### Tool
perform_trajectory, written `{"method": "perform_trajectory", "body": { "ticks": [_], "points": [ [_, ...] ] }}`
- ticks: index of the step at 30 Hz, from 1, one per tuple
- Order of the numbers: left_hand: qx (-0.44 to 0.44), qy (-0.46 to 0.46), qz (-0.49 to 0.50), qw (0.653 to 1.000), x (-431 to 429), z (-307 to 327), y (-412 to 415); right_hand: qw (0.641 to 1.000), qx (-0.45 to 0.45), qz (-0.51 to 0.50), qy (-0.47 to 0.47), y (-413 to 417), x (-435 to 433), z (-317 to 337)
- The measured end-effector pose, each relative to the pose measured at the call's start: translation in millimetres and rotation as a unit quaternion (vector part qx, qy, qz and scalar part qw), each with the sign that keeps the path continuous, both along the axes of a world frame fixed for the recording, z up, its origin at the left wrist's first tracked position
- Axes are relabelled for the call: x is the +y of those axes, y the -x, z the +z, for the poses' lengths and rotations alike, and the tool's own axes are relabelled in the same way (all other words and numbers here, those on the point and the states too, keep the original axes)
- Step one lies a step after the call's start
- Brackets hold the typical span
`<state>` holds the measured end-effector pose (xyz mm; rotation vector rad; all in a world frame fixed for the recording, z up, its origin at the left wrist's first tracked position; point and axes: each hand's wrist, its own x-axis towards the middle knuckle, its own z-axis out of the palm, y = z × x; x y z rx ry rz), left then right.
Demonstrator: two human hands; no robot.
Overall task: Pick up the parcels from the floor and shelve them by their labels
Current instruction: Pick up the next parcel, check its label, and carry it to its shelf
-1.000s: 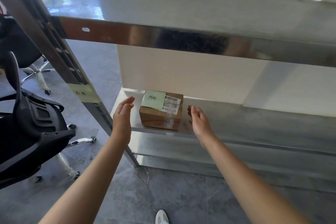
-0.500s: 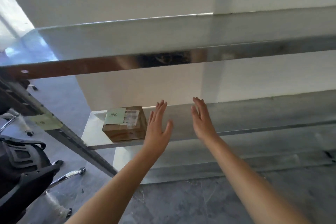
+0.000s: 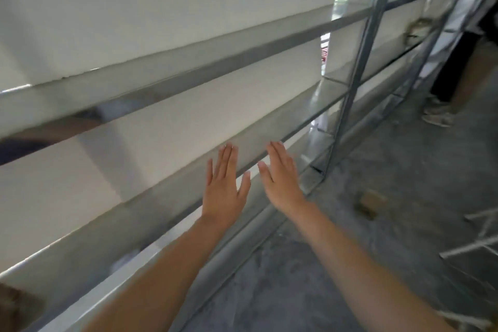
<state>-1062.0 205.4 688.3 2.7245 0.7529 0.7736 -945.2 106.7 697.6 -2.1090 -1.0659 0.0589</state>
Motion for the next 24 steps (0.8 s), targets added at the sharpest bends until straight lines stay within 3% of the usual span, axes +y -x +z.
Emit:
{"method": "perform_trajectory", "body": {
  "ticks": [6, 11, 24],
  "points": [
    [0.006, -0.018, -0.133, 0.991, -83, -4, -103, 0.988, -0.055, -0.131, 0.068, -82, -117, -6],
    [-0.001, -0.037, -0.224, 0.974, -122, -1, -178, 0.972, -0.048, -0.215, 0.078, -129, -178, -7],
    [-0.026, 0.061, -0.334, 0.940, -136, -34, -391, 0.938, 0.012, -0.312, 0.148, -296, -188, -37]
  ]
}}
